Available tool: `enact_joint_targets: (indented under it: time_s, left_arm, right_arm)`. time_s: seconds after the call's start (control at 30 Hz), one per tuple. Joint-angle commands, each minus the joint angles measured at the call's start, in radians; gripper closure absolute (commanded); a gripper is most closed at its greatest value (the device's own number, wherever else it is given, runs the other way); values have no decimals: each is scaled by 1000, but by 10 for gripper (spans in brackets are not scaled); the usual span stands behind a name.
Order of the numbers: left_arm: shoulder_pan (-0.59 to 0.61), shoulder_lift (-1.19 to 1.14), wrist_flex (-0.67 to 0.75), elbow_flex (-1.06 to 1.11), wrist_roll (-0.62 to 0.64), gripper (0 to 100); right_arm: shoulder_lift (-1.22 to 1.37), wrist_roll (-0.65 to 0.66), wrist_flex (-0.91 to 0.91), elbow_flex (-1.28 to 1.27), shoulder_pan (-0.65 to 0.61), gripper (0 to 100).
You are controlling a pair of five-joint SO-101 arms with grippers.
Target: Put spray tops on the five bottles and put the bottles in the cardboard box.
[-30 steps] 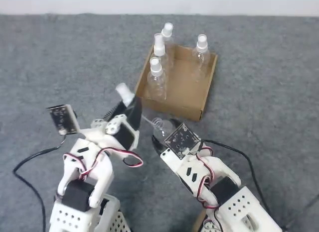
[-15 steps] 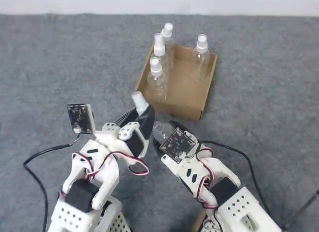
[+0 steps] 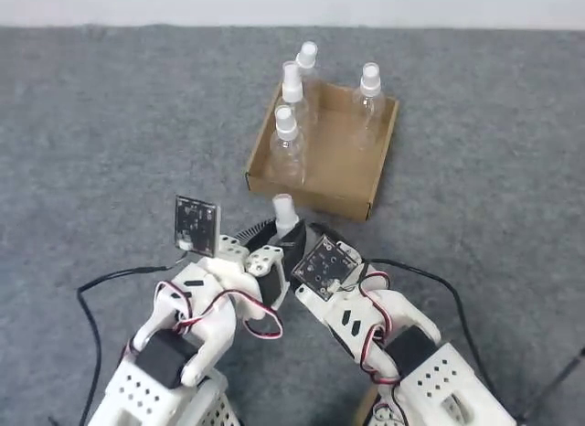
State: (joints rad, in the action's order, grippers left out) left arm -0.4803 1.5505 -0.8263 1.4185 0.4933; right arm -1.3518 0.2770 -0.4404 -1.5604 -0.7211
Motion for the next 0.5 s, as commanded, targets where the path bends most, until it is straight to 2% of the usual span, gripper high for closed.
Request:
enact_joint_targets:
  time_s: [0.0,0.13,0.27,0.47]
  left_arm:
    - [-26,12,2,-10,-14,981]
    - [-25,12,-6,-10,-12,895]
    - [31,12,-26,-12,14,814]
    - [80,12,-77,-56,31,783]
  right_arm:
    - [-27,12,25,18,18,982]
    - [-27,12,25,18,19,982]
    - [-27,12,25,18,19,982]
    - [-28,12,25,18,19,982]
